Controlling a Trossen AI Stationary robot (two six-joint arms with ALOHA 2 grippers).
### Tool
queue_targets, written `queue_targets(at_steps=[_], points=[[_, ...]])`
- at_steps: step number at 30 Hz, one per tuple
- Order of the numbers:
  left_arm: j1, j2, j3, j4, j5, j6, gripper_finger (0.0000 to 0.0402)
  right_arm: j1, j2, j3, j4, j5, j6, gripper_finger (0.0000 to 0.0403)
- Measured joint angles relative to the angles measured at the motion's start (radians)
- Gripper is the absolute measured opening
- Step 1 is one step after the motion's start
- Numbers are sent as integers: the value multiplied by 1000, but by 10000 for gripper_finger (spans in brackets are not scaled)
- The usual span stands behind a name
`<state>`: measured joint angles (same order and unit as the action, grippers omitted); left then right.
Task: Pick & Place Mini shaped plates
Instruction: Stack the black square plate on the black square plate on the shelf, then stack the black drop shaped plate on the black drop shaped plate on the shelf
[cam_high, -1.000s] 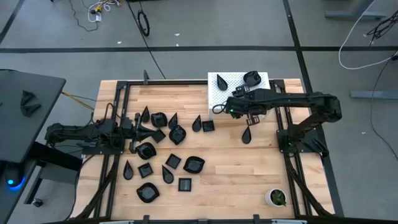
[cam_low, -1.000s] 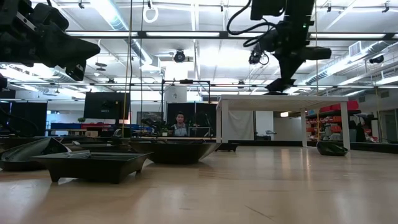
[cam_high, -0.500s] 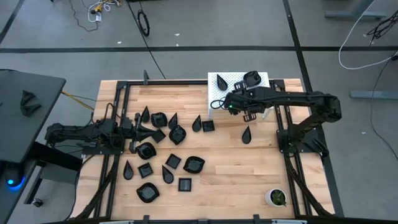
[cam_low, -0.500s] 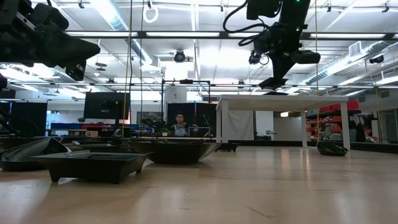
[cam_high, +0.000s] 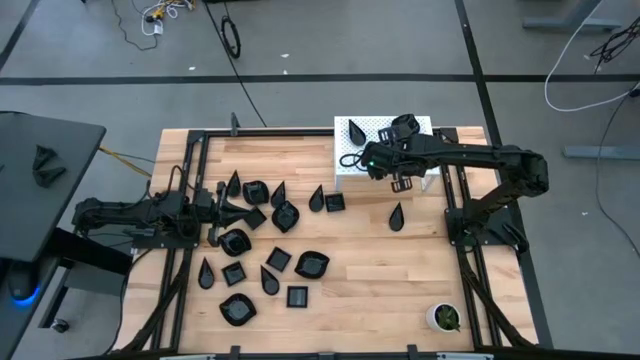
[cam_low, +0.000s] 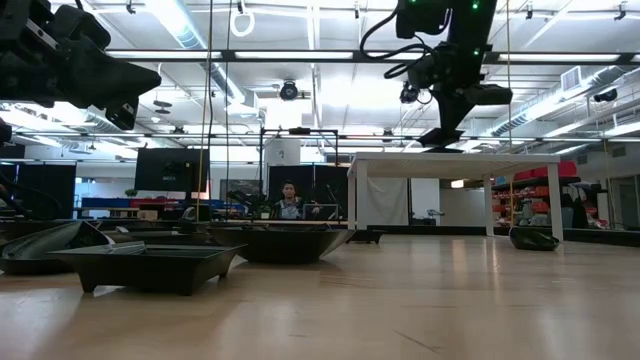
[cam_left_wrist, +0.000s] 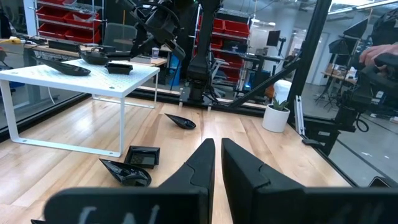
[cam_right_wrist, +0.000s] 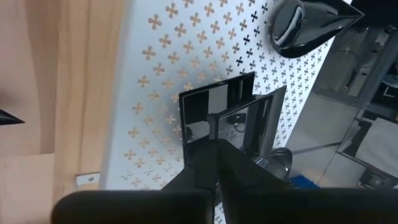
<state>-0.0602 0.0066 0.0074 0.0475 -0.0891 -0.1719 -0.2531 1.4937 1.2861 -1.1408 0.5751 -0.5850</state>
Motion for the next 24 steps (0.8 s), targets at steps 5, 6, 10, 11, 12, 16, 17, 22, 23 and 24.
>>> queue_targets(at_steps=[5, 6, 10, 11, 12, 16, 17, 22, 23, 24], points=[[0, 0, 0, 0, 0, 0, 32, -6, 0, 0, 5, 0, -2, 22], [0, 0, 0, 0, 0, 0, 32, -6, 0, 0, 7, 0, -2, 24], [0, 0, 0, 0, 0, 0, 32, -6, 0, 0, 18, 0, -2, 28], [0, 0, 0, 0, 0, 0, 32, -6, 0, 0, 19, 0, -2, 29], [0, 0, 0, 0, 0, 0, 32, -6, 0, 0, 20, 0, -2, 29], [0, 0, 0, 0, 0, 0, 32, -6, 0, 0, 20, 0, -1, 33], [0, 0, 0, 0, 0, 0, 32, -6, 0, 0, 20, 0, -1, 35], [0, 0, 0, 0, 0, 0, 32, -5, 0, 0, 49, 0, 43, 50], [0, 0, 0, 0, 0, 0, 32, -2, 0, 0, 52, -5, 69, 54], [0, 0, 0, 0, 0, 0, 32, 3, 0, 0, 48, -19, 97, 57]])
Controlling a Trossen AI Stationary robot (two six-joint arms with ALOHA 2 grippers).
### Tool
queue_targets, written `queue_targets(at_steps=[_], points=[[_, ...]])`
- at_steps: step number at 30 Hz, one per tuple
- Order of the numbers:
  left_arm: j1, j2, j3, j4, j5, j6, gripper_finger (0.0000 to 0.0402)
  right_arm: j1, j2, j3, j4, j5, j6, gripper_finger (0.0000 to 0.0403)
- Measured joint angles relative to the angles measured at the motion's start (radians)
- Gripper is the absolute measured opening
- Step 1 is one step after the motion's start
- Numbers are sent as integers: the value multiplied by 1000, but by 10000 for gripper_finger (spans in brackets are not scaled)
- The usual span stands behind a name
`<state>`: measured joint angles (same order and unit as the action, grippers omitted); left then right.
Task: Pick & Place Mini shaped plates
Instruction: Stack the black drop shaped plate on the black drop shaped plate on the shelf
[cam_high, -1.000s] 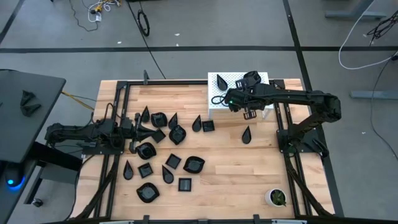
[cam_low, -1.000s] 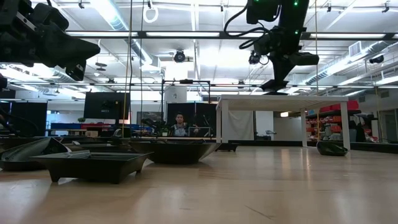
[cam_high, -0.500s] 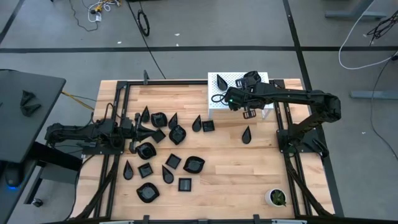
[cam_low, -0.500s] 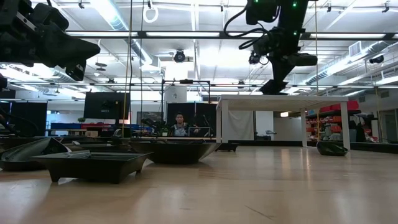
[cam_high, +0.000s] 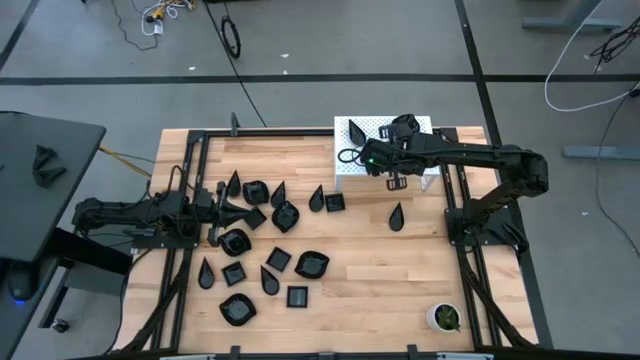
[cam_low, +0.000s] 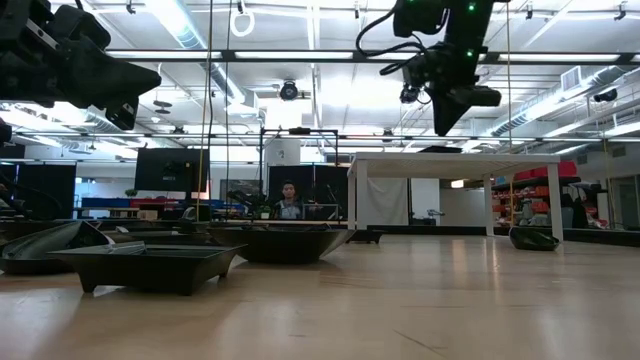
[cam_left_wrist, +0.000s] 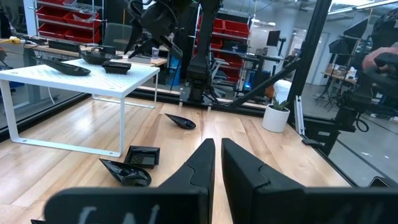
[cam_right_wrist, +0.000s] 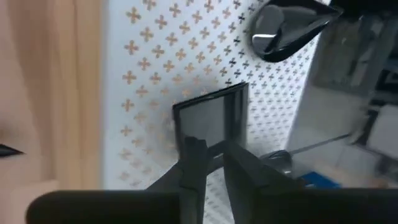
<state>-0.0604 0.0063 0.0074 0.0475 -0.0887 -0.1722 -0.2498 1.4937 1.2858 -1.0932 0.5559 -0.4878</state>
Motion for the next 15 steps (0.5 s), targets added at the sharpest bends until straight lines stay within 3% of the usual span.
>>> queue_targets(at_steps=[11, 15], points=[[0, 0, 0, 0, 0, -19, 32, 206, 0, 0, -135, -348, 441, 44], [0, 0, 0, -2, 13, -26, 32, 261, -6, -20, -188, -401, 632, 42]])
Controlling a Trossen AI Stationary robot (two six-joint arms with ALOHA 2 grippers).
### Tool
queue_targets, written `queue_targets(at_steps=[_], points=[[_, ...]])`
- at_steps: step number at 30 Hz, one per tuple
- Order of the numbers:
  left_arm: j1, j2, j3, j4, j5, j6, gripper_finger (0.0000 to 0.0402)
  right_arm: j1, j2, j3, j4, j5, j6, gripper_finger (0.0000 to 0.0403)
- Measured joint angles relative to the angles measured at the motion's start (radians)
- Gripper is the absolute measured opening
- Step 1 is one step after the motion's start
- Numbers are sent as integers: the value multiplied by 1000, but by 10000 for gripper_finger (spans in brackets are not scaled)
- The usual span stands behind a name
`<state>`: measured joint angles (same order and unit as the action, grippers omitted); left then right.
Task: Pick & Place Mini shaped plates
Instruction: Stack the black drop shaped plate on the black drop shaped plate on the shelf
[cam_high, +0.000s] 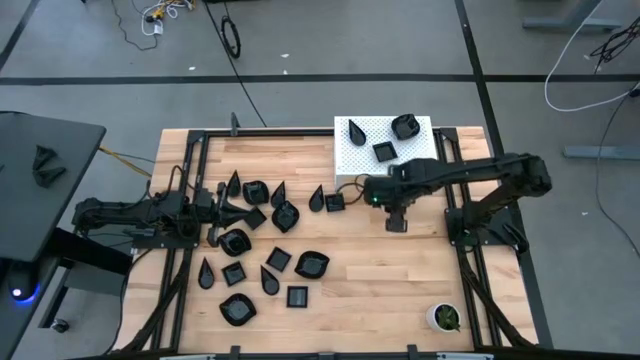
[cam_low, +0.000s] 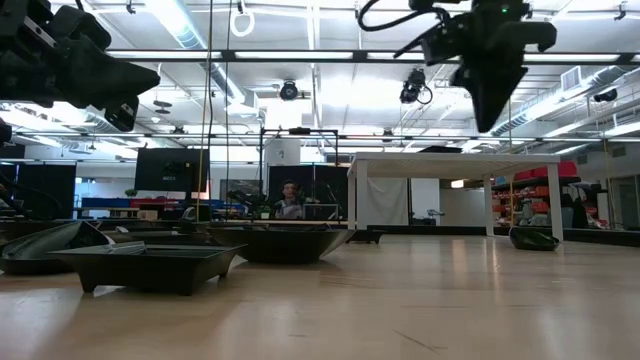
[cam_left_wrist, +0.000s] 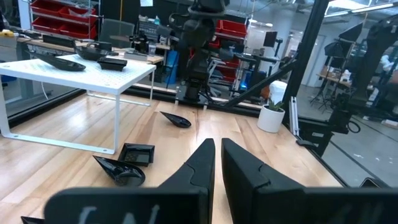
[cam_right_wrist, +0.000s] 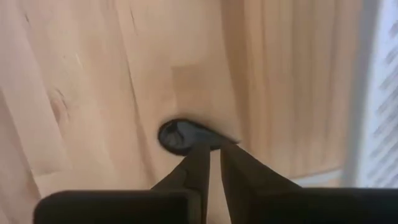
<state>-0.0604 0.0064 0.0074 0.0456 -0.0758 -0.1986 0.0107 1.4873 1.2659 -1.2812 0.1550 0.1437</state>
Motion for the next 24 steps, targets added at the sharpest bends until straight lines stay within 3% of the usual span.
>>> queue_targets(at_steps=[7, 16, 24], points=[[0, 0, 0, 0, 1, 2, 32, 16, -99, -229, 67, -18, 252, 76], [0, 0, 0, 0, 1, 4, 32, 17, -287, -519, 296, -14, 508, 145], [0, 0, 0, 0, 1, 11, 32, -18, -328, -694, 503, 21, 704, 138]])
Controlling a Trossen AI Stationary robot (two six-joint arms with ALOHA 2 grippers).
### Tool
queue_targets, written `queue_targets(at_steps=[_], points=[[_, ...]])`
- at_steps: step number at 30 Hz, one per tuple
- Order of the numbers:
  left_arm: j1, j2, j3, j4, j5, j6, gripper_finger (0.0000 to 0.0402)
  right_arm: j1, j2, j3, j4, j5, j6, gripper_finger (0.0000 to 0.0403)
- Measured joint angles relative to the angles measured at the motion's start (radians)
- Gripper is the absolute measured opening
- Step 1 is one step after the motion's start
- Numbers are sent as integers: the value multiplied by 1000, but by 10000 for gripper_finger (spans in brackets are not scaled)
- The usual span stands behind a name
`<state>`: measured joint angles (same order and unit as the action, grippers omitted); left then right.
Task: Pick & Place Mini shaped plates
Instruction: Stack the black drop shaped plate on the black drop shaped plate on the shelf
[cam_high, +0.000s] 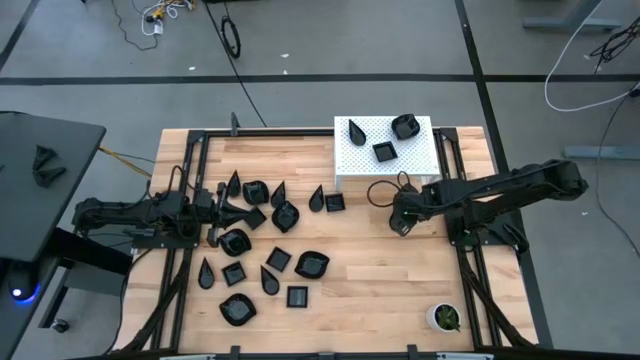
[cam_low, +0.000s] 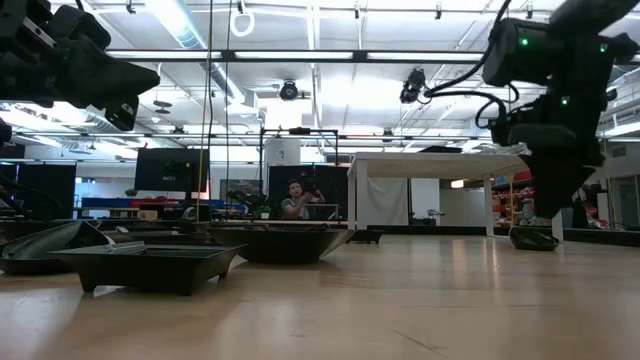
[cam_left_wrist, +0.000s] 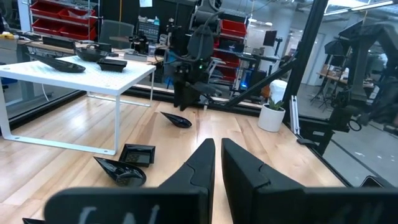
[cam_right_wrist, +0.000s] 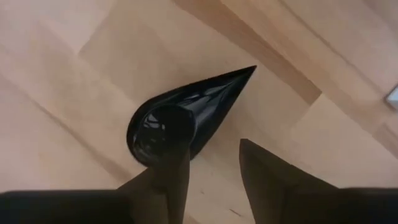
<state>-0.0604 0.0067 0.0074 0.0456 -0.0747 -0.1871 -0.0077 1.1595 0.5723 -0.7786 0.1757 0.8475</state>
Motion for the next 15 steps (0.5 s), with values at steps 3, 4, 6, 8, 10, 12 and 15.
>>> queue_targets(at_steps=[3, 4, 6, 8, 10, 12, 15], points=[[0, 0, 0, 0, 0, 0, 32, -18, 0, -26, 32, 0, 28, 124], [0, 0, 0, 0, 0, 0, 32, -24, 0, -31, 44, 0, 33, 119], [0, 0, 0, 0, 0, 0, 32, -37, 0, -40, 63, -1, 35, 109], [0, 0, 0, 0, 0, 0, 32, -50, 0, -51, 88, -10, 35, 99], [0, 0, 0, 0, 0, 0, 32, -64, 0, -65, 118, -22, 35, 90], [0, 0, 0, 0, 0, 0, 32, -78, 0, -87, 152, -49, 33, 84], [0, 0, 0, 0, 0, 0, 32, -90, 0, -114, 190, -62, 27, 77]])
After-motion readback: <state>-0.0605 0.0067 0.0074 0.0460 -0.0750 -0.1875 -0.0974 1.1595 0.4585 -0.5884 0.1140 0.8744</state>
